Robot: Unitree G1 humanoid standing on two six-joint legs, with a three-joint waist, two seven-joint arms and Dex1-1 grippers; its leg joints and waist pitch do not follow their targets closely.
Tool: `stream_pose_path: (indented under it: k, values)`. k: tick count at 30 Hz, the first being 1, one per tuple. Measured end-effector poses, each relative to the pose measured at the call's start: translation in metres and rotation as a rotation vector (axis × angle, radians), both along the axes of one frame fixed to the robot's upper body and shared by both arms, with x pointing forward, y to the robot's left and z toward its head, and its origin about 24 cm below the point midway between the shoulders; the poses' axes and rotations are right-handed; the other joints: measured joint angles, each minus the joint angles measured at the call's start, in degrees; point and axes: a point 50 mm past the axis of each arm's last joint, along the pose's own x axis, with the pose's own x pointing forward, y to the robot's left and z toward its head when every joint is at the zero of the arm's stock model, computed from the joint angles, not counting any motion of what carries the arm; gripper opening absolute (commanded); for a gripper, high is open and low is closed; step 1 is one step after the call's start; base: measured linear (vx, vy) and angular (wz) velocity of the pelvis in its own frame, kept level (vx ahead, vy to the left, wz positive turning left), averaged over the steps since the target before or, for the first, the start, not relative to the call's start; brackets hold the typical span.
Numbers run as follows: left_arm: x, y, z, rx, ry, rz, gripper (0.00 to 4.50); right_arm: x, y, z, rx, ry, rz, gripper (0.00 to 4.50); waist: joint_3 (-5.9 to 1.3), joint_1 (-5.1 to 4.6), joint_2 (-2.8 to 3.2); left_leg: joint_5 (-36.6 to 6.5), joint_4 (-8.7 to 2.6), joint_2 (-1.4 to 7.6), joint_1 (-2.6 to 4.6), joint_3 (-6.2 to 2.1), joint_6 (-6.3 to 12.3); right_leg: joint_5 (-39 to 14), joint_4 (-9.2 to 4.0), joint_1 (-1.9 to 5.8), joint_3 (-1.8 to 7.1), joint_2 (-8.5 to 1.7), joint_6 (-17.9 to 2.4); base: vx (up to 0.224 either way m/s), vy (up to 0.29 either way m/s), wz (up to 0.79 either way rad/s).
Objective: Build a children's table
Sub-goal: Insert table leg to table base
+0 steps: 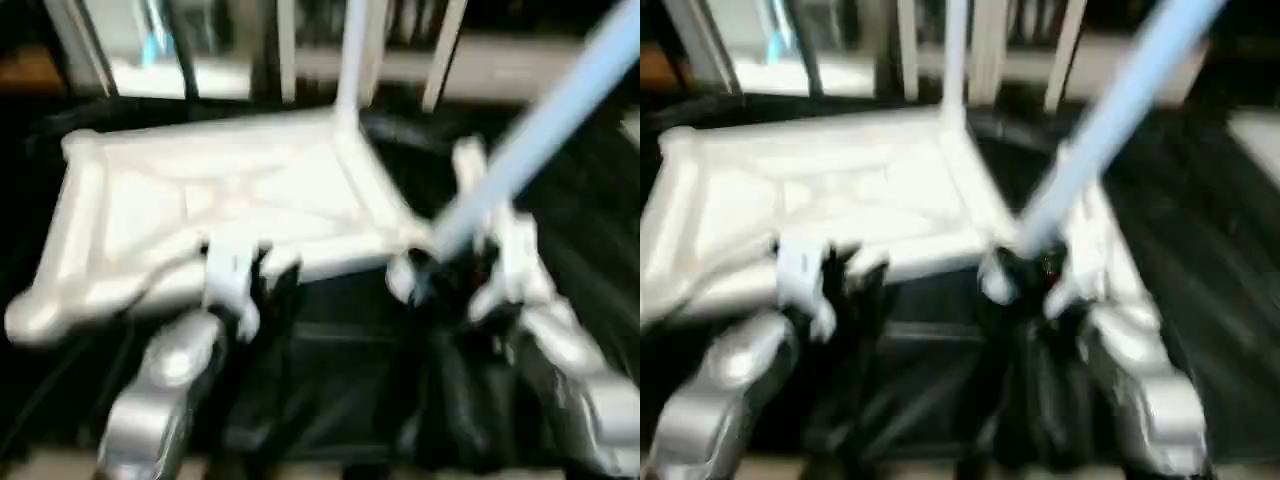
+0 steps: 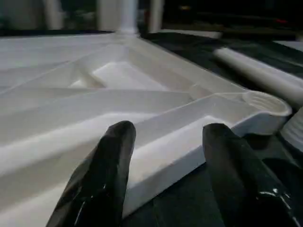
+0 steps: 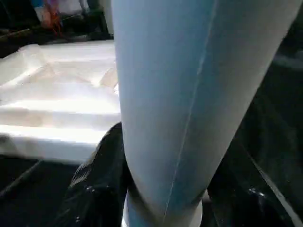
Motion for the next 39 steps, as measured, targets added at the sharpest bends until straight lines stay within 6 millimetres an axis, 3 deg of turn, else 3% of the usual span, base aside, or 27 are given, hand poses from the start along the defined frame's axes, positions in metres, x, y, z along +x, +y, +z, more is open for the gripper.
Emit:
stream_pose_path:
  k: [1, 2, 4, 5, 8, 10, 11, 12, 13, 14, 15, 16, 17, 18, 19, 20, 22, 24, 26, 28, 32, 34, 35, 36, 37, 38, 39]
  values:
    - [0.000, -0.001, -0.001, -0.009, 0.005, 0.010, 2.57, 0.000, -0.002, 0.000, -0.005, 0.000, -0.003, 1.84, 0.18, 0.25, 0.31, -0.38, 2.70, -1.66, 0.80, -2.19, 0.49, 0.00, -0.77, 1.18, 0.09, 0.22, 0.01, 0.026, -0.091, -0.16]
    - [0.000, -0.001, 0.000, -0.016, 0.002, 0.015, 2.57, 0.000, -0.005, -0.001, -0.016, 0.004, -0.011, 1.84, 0.27, 0.31, 0.66, -0.63, 2.51, -2.83, 3.31, -2.79, 0.87, -0.01, -2.39, 2.92, 0.20, 0.61, -0.01, 0.085, -0.048, 0.06]
    - [0.001, 0.001, 0.004, -0.019, -0.021, 0.042, 2.57, 0.001, -0.007, 0.001, -0.029, -0.001, -0.009, 1.84, 0.50, -0.10, 1.56, -3.63, -2.85, -3.46, 8.09, -2.97, -0.44, 0.25, -5.51, 5.98, -0.21, 1.57, -0.30, 0.143, -0.024, 0.11]
    - [0.002, 0.004, 0.005, -0.020, -0.029, 0.069, 2.57, 0.002, -0.007, 0.001, -0.035, -0.003, 0.012, 1.84, 0.83, -0.30, 1.84, -3.53, -4.63, -3.17, 10.33, -2.79, -0.94, 0.43, -7.80, 8.51, -0.30, 2.03, -0.48, 0.148, 0.009, 0.21]
    - [0.000, 0.016, 0.005, -0.009, -0.033, 0.136, 2.57, 0.009, 0.003, 0.013, -0.039, -0.043, 0.080, 1.84, 0.83, -1.89, 0.05, -3.46, -9.25, -3.42, 15.48, -2.67, -1.09, 1.11, -11.86, 12.61, -0.92, 1.57, -1.95, 0.213, 0.002, 0.13]
    - [-0.001, 0.025, 0.004, 0.000, -0.029, 0.179, 2.57, 0.015, 0.010, 0.025, -0.040, -0.087, 0.111, 1.84, 0.18, -3.70, -1.25, -4.45, -9.98, -3.88, 17.03, -3.48, -0.79, 1.55, -8.96, 10.70, -0.09, -0.26, -0.50, 0.302, -0.035, -0.10]
    - [-0.002, 0.026, 0.002, -0.001, -0.024, 0.189, 2.57, 0.017, 0.011, 0.027, -0.039, -0.101, 0.111, 1.84, -0.25, -5.12, -1.83, -5.38, -10.20, -4.27, 17.90, -4.37, -0.76, 2.61, -8.04, 7.93, 0.61, -1.84, 1.46, 0.265, -0.055, -0.24]
    - [-0.002, 0.026, 0.003, 0.000, -0.027, 0.190, 2.57, 0.017, 0.010, 0.025, -0.039, -0.096, 0.108, 1.84, -0.80, -6.18, -3.26, -6.20, -10.22, -5.03, 18.65, -4.53, -0.20, 3.70, -10.48, 6.53, 1.49, -3.06, 2.11, 0.210, -0.029, -0.20]
    - [-0.002, 0.024, 0.004, 0.003, -0.034, 0.186, 2.57, 0.017, 0.007, 0.023, -0.044, -0.084, 0.100, 1.84, -1.12, -7.03, -4.84, -7.37, -9.77, -6.09, 19.11, -4.45, 1.07, 7.96, -12.28, 6.70, 2.59, -4.30, 4.03, 0.210, -0.029, -0.20]
    - [-0.002, 0.014, 0.004, -0.011, -0.029, 0.157, 2.57, 0.015, -0.004, 0.017, -0.058, -0.060, 0.064, 1.84, -1.16, -7.20, -5.27, -8.73, -6.66, -5.54, 19.12, -4.75, 4.62, 6.73, -12.55, 8.57, 3.84, -3.17, 3.80, 0.218, 0.034, 0.00]
    - [-0.004, 0.005, 0.002, -0.025, -0.019, 0.126, 2.57, 0.016, -0.010, 0.014, -0.062, -0.044, 0.042, 1.84, -0.90, -6.75, -4.44, -8.52, -2.28, -5.67, 17.28, -5.42, 5.13, 6.64, -13.62, 9.92, 4.17, -2.60, 3.67, 0.231, 0.088, 0.00]
    - [-0.005, 0.001, 0.002, -0.025, -0.016, 0.109, 2.57, 0.017, -0.014, 0.014, -0.059, -0.040, 0.021, 1.84, -0.65, -6.23, -3.70, -8.17, 1.48, -6.41, 14.98, -5.51, 4.48, 6.63, -14.69, 11.36, 4.80, -2.32, 3.68, 0.231, 0.088, 0.00]
    - [-0.005, 0.003, 0.005, -0.014, -0.035, 0.105, 2.57, 0.018, -0.012, 0.014, -0.051, -0.045, 0.022, 1.84, -0.72, -5.67, -3.18, -6.03, 2.08, -6.63, 10.32, -5.68, 0.87, 6.79, -15.01, 11.49, 4.96, -2.31, 3.58, 0.064, 0.109, -0.06]
    - [-0.006, 0.006, 0.007, -0.001, -0.046, 0.098, 2.57, 0.018, -0.010, 0.014, -0.048, -0.042, 0.029, 1.84, -0.63, -4.93, -2.69, -3.38, -1.29, -5.75, 7.91, -6.03, 0.07, 6.73, -14.49, 11.48, 4.24, -2.10, 3.52, -0.272, 0.028, -0.03]
    - [-0.008, 0.008, 0.007, 0.011, -0.051, 0.090, 2.57, 0.018, -0.007, 0.015, -0.049, -0.047, 0.044, 1.84, -0.41, -4.14, -1.13, 1.11, -8.48, -3.68, 7.04, -6.38, 0.46, 6.61, -13.84, 11.51, 2.39, -1.21, 3.33, -0.272, 0.028, -0.03]
    - [-0.012, 0.012, 0.003, 0.030, -0.035, 0.088, 2.57, 0.019, 0.001, 0.015, -0.027, -0.047, 0.064, 1.84, 0.32, -3.28, -0.08, 5.97, -8.15, -2.13, 5.85, -7.01, -0.46, 5.96, -12.14, 11.46, 0.48, -0.43, 3.33, -0.329, -0.017, -0.21]
    - [-0.016, 0.022, -0.007, 0.061, 0.016, 0.114, 2.57, 0.016, 0.010, 0.010, -0.015, -0.032, 0.100, 1.84, 0.49, -2.54, 0.09, 6.01, -8.07, -2.32, 5.72, -6.94, -0.10, 6.21, -11.80, 10.91, 0.65, -0.63, 2.63, -0.120, 0.054, -0.13]
    - [-0.016, 0.022, -0.008, 0.070, 0.018, 0.112, 2.57, 0.016, 0.009, 0.009, -0.016, -0.028, 0.097, 1.84, 0.45, -1.50, -0.21, 7.29, -10.10, -2.49, 5.83, -5.44, 0.26, 6.71, -13.33, 10.96, 0.66, -1.50, 3.34, -0.118, 0.065, 0.01]
    - [-0.016, 0.020, -0.008, 0.077, 0.019, 0.099, 2.57, 0.014, 0.007, 0.006, -0.015, -0.016, 0.087, 1.84, 0.68, -1.43, -0.49, 8.09, -12.17, -2.12, 6.83, -3.53, -0.02, 7.75, -14.54, 10.76, 0.98, -2.45, 4.85, -0.150, 0.024, 0.00]
    - [-0.017, 0.018, -0.009, 0.081, 0.020, 0.089, 2.57, 0.013, 0.006, 0.003, -0.014, -0.008, 0.079, 1.84, 1.04, -1.30, -0.74, 6.64, -12.36, -2.11, 7.48, -2.87, -1.71, 7.61, -14.89, 10.76, 1.18, -3.08, 5.05, -0.154, 0.010, -0.12]
    - [-0.016, 0.013, -0.009, 0.088, 0.029, 0.051, 2.57, 0.005, 0.008, -0.004, 0.006, 0.009, 0.052, 1.84, 1.99, -2.72, 1.40, 5.59, -12.64, -1.94, 7.26, -3.90, -2.27, 6.87, -15.27, 11.97, -1.77, -3.44, 3.76, -0.116, 0.069, -0.24]
    - [-0.011, 0.012, -0.002, 0.091, 0.007, 0.033, 2.57, 0.000, 0.006, -0.009, 0.008, 0.026, 0.033, 1.84, 1.51, -2.03, 0.24, 5.78, -13.94, -2.09, 7.14, -1.13, -2.54, 5.97, -11.92, 12.19, -1.39, -3.46, 1.97, -0.160, 0.018, 0.00]
    - [-0.011, 0.012, 0.000, 0.087, 0.000, 0.034, 2.57, 0.000, 0.006, -0.008, 0.005, 0.022, 0.029, 1.84, 0.68, -1.93, -1.18, 5.18, -11.73, -2.53, 6.52, -0.67, -4.61, 6.02, -11.50, 10.04, 0.03, -4.33, 4.02, 0.082, -0.088, 0.07]
    - [-0.014, 0.012, -0.004, 0.082, 0.017, 0.038, 2.57, 0.000, 0.005, -0.007, 0.002, 0.020, 0.026, 1.84, 0.45, -1.01, -0.38, 4.49, -7.28, -2.82, 6.15, -3.60, -4.85, 7.18, -11.31, 9.26, 0.36, -4.51, 4.41, 0.156, -0.028, -0.26]
    - [-0.016, 0.010, -0.008, 0.082, 0.034, 0.023, 2.57, 0.000, 0.005, -0.005, 0.002, 0.012, 0.021, 1.84, 0.13, -0.71, 1.20, 4.22, -4.99, -3.03, 6.62, -6.19, -4.36, 8.15, -11.41, 8.75, -0.38, -4.32, 4.07, 0.156, -0.028, -0.26]
    - [-0.014, 0.009, -0.005, 0.087, 0.024, 0.010, 2.57, 0.000, 0.004, -0.004, 0.009, 0.006, 0.013, 1.84, -0.23, -0.89, 3.00, 3.86, -5.83, -2.94, 5.97, -7.00, -1.85, 9.40, -11.81, 7.68, -1.35, -4.10, 3.42, -0.052, 0.050, -0.20]
    - [-0.012, 0.010, -0.003, 0.091, 0.016, 0.009, 2.57, -0.001, 0.005, -0.006, 0.009, 0.014, 0.013, 1.84, -0.41, -1.19, 3.27, 5.07, -6.39, -2.81, 4.93, -6.85, -0.95, 10.26, -11.77, 6.26, -0.99, -3.22, 1.16, -0.181, 0.032, 0.03]
